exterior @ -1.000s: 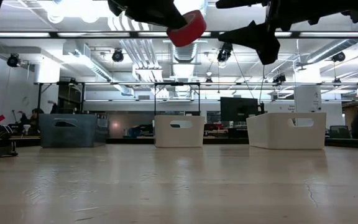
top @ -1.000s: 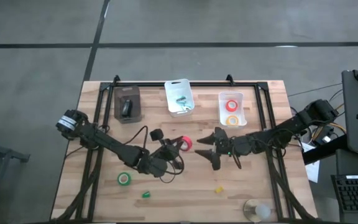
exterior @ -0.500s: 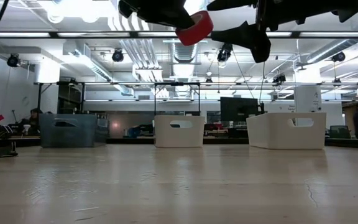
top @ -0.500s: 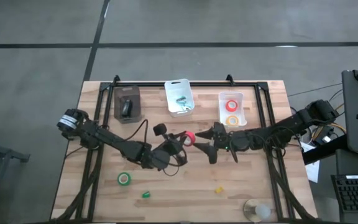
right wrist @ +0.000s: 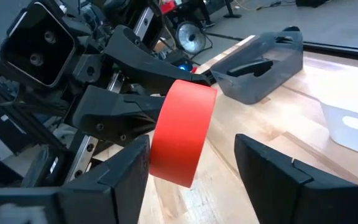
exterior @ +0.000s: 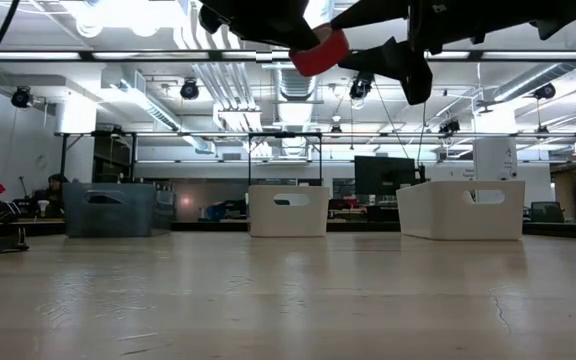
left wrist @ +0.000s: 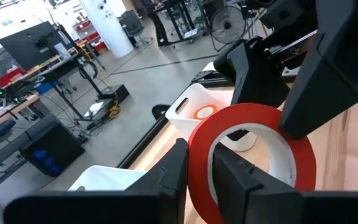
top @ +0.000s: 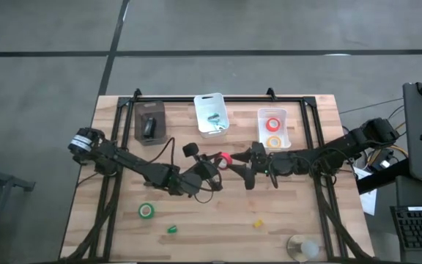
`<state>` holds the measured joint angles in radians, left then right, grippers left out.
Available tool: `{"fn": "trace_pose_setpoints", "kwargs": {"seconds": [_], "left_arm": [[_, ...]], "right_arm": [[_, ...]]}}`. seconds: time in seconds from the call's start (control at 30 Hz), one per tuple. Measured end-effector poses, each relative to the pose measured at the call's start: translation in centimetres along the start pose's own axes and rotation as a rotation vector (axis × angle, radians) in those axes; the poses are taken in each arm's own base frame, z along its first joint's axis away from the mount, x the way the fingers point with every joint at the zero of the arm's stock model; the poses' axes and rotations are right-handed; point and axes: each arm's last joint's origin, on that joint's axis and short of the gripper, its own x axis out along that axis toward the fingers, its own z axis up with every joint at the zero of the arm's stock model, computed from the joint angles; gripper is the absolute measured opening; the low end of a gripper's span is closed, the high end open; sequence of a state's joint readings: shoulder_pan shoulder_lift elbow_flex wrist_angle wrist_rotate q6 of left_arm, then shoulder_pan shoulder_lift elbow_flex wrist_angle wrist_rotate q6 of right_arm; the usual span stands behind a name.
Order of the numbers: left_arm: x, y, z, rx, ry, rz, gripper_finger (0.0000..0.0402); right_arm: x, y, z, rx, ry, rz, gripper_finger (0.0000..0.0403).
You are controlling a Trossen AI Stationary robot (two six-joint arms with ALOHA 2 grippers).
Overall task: Pick and place Stapler, Stapler remover, tape
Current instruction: Put the red tape into the right white bin
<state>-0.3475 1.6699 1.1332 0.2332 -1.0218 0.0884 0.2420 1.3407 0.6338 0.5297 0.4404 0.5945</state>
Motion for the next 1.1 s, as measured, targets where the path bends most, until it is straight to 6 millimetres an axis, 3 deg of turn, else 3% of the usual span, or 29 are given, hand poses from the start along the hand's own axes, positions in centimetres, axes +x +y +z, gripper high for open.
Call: {"fn": "trace_pose_setpoints", "kwargs": {"seconds": [0.37,0.73,0.83,0.97,1.1], "left_arm": [[-0.6,-0.5,0.1,-0.012,-0.014,-0.056,0.0087],[-1.3,-0.9,0.2,0.002,-0.023,-0.08,0.0162],[-1.3,-0.9,-0.1,0.016,-0.006,-0.076,0.0173],[-1.9,-1.1,-0.9,0.026,0.049,-0.089,0.0176],[-2.6,-1.3,-1.8,0.028,0.104,-0.101,0.0177]], "right_arm": [[0.1,-0.8,-0.3,-0.046,0.027,-0.074,0.0133],[0.3,-2.5,0.5,-0.116,0.045,-0.161,0.0045],[0.3,-3.1,0.7,-0.106,0.119,-0.122,0.0027],[0.4,-3.3,0.2,-0.047,0.27,0.016,0.0016],[1.1,-3.9,-1.5,-0.044,0.406,-0.047,0.0033]]}}
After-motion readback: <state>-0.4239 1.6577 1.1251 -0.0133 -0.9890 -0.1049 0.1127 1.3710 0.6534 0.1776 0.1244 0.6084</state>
